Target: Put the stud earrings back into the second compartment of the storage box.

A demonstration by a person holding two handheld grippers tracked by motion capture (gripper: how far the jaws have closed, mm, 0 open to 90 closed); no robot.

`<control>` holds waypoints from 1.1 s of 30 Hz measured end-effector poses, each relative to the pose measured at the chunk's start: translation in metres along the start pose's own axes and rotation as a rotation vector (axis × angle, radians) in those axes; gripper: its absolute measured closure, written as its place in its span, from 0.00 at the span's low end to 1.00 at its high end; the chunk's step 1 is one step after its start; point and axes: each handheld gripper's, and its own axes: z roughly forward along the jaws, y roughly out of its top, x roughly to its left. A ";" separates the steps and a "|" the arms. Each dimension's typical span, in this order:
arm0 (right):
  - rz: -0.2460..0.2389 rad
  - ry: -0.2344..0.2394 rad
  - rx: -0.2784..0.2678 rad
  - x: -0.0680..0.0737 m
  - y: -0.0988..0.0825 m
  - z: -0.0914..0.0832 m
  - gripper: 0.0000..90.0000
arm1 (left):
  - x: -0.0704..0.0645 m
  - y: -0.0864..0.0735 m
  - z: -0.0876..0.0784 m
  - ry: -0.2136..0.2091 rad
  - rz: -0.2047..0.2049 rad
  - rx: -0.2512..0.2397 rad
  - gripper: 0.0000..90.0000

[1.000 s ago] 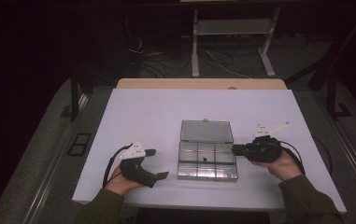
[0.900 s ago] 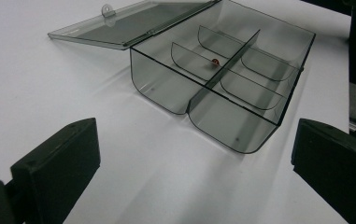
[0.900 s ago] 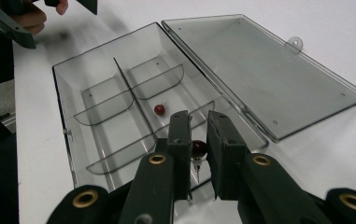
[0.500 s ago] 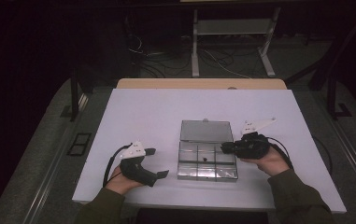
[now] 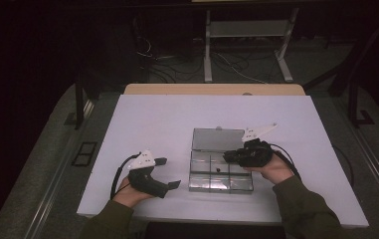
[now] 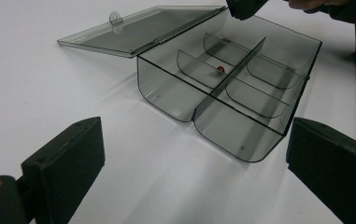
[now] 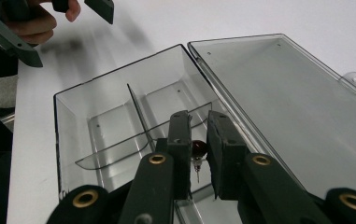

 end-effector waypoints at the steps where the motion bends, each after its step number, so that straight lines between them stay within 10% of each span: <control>1: -0.002 0.001 -0.002 0.000 0.001 0.002 0.87 | 0.000 0.000 0.000 0.003 -0.001 -0.001 0.04; 33: 0.018 0.044 0.031 -0.007 -0.001 0.021 0.70 | 0.000 -0.001 0.001 -0.004 0.000 0.010 0.03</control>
